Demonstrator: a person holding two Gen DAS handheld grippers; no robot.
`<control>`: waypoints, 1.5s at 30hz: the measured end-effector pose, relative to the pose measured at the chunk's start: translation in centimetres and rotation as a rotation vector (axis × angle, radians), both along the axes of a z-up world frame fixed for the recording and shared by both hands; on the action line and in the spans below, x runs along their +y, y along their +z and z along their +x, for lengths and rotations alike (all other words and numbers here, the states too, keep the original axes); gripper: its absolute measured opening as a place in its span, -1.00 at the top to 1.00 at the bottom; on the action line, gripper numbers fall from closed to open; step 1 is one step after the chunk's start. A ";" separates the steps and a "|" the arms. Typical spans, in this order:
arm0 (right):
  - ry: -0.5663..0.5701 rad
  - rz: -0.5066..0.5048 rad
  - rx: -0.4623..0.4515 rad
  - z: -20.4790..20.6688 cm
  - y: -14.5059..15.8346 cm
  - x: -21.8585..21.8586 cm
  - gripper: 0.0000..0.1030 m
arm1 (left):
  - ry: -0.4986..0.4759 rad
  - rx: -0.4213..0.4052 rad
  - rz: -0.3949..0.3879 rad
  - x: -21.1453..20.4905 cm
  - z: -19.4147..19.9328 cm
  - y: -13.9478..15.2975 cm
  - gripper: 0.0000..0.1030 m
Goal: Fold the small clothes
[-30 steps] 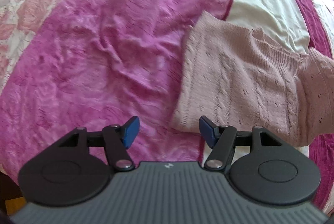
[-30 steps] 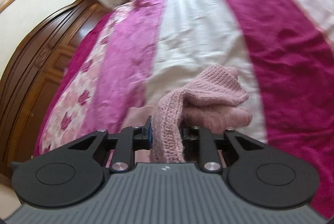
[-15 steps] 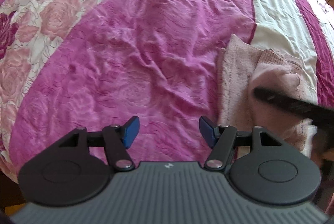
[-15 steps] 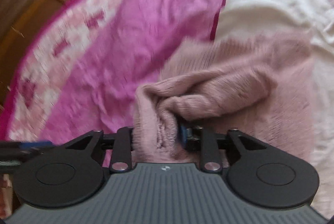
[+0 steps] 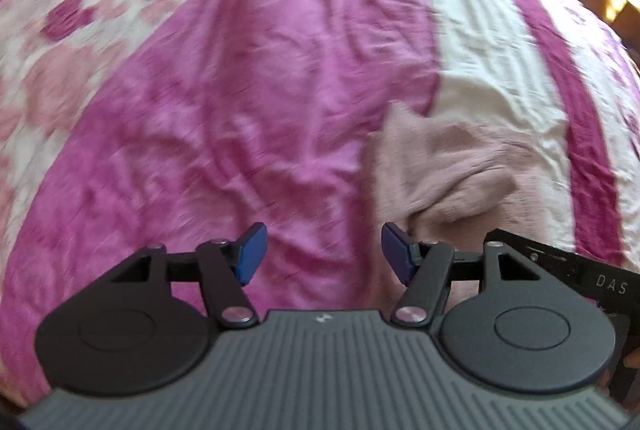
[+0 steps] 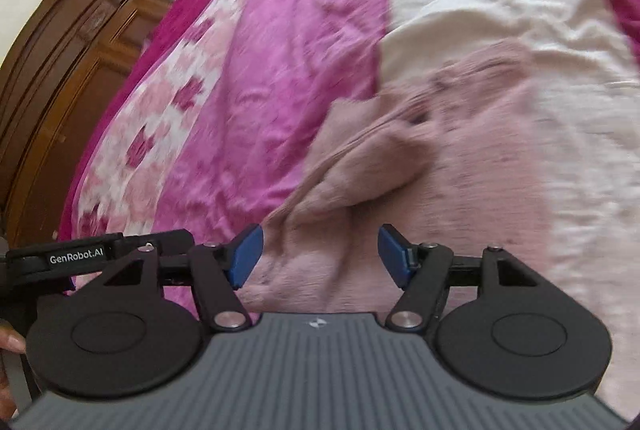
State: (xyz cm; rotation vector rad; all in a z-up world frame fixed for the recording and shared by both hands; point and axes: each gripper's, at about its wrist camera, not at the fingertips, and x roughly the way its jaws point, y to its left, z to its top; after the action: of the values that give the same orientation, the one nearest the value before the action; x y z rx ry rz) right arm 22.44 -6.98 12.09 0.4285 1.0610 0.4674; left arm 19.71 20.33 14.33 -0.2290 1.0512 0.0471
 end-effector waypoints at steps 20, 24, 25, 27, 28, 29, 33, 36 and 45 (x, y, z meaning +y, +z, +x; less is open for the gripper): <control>-0.220 -0.123 0.041 -0.8 -1.5 -8.5 -0.38 | -0.427 0.001 0.041 -11.3 7.9 -6.0 -0.26; -0.221 -0.133 0.046 -0.6 -1.8 -8.6 -0.38 | -0.415 -0.052 0.059 -11.8 8.3 -6.8 -0.12; -0.220 -0.136 0.045 -0.6 -1.8 -8.6 -0.38 | -0.413 -0.082 0.041 -11.6 8.2 -6.6 0.40; -0.214 -0.136 0.041 -0.6 -1.8 -8.6 -0.38 | -0.374 -0.096 0.008 -10.9 8.5 -6.1 0.62; -0.209 -0.134 0.039 -0.5 -1.9 -8.6 -0.38 | -0.347 -0.114 0.007 -10.5 8.5 -5.7 0.63; -0.202 -0.136 0.038 -0.5 -1.9 -8.4 -0.38 | -0.323 -0.129 0.026 -10.0 8.6 -5.4 0.64; -0.165 -0.141 0.037 -0.4 -2.2 -7.6 -0.38 | -0.189 -0.104 0.053 -6.6 9.5 -6.1 0.64; -0.126 -0.152 0.045 -0.4 -2.9 -6.6 -0.38 | -0.144 -0.049 0.066 -4.6 10.2 -7.5 0.65; -0.108 -0.170 0.061 -0.7 -3.4 -5.8 -0.39 | -0.101 -0.003 -0.094 -3.7 8.3 -5.5 0.12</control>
State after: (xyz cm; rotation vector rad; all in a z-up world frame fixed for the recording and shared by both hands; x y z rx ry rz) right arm 21.72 -12.79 8.74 0.3490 1.1211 0.2670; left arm 28.03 16.64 8.85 -0.2607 1.0613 -0.0942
